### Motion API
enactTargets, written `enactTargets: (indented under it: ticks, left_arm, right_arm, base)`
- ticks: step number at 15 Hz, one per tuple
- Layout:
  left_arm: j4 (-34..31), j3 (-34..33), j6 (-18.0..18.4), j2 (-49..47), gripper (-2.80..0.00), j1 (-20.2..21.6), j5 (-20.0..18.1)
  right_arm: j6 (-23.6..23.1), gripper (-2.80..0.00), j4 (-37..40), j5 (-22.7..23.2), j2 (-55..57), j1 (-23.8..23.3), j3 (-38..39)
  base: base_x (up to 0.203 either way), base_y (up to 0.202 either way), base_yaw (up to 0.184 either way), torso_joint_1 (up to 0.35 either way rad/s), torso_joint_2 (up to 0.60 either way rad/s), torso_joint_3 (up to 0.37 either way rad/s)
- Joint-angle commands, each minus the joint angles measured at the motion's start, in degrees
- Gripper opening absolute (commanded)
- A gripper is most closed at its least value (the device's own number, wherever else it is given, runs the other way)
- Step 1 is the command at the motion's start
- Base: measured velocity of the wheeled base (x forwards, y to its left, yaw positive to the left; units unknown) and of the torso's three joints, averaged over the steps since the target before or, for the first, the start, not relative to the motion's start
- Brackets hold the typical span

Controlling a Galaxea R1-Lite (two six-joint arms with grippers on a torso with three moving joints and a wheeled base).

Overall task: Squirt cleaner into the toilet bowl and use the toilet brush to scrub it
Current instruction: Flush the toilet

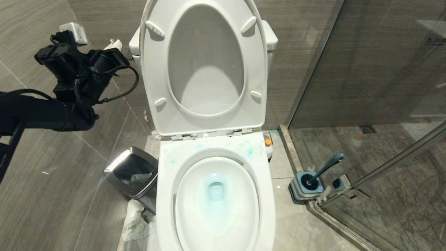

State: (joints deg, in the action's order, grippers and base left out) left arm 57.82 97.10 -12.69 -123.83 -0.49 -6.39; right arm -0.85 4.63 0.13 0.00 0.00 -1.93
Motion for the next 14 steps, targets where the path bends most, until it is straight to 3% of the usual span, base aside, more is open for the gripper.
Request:
enactTargets:
  ticks: [1, 9, 14]
  left_arm:
    - [0.4, 2.1, 0.6, -3.5, -2.80, -0.4, 0.1]
    - [-3.0, 3.7, 3.7, -9.9, -2.80, -0.8, 0.3]
    - [-3.8, 6.4, 5.7, -13.1, -2.80, -3.3, 0.3]
  right_arm:
    - [0.0, -2.80, 0.0, 0.0, 0.1, 0.0, 0.0]
    - [0.0, -2.80, 0.0, 0.0, 0.1, 0.0, 0.0]
    - [0.0, -2.80, 0.0, 0.0, 0.1, 0.0, 0.0]
  base:
    - [0.000, 0.000, 0.000, 0.000, 0.00, 0.000]
    - [0.000, 0.000, 0.000, 0.000, 0.00, 0.000]
    - [0.000, 0.000, 0.000, 0.000, 0.00, 0.000]
